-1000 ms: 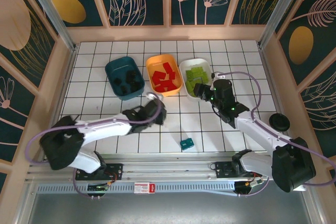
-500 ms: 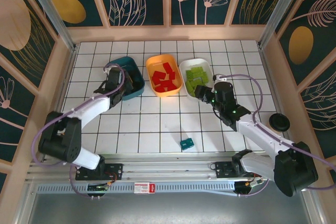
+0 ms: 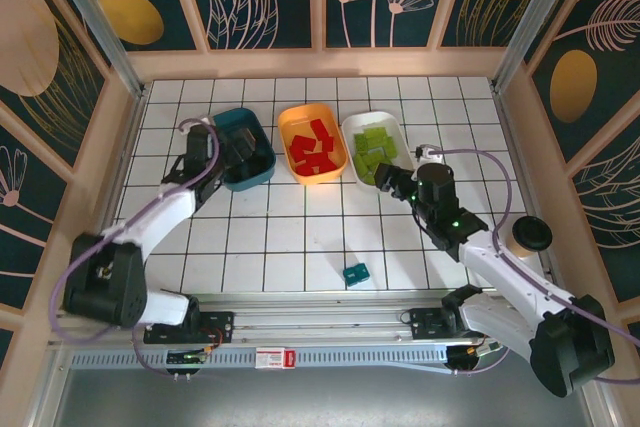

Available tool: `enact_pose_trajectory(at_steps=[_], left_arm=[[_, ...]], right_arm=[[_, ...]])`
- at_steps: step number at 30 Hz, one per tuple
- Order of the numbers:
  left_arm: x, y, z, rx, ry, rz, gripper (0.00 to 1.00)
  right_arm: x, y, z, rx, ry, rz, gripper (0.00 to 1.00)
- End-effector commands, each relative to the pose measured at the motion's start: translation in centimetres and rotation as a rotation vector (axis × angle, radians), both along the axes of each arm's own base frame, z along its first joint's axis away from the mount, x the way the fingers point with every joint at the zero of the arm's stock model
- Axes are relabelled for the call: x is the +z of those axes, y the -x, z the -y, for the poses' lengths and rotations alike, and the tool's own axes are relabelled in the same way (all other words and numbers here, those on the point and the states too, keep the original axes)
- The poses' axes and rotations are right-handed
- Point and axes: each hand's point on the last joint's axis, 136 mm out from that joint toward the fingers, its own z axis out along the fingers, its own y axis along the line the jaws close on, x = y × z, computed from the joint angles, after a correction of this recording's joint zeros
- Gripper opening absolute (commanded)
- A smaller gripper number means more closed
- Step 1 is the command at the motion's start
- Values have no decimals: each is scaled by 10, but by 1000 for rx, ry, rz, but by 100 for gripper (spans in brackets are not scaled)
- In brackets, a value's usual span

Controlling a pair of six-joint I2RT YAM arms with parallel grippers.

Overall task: Sort the legos into containers by color
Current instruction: Reset both arms

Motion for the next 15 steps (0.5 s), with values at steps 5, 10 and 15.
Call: enact_pose_trajectory(at_steps=[5,10,15], left_arm=[[46,51,-35,109,-22,213,99],[41,68,-51,161,-68,257,99],[22,81,-85,347,-105,309,99]], right_arm=[[6,0,15,-86,-20,71,90],[-1,-1,31,-175,-22,80,99],[-6,2,49,-284,-65,98,99]])
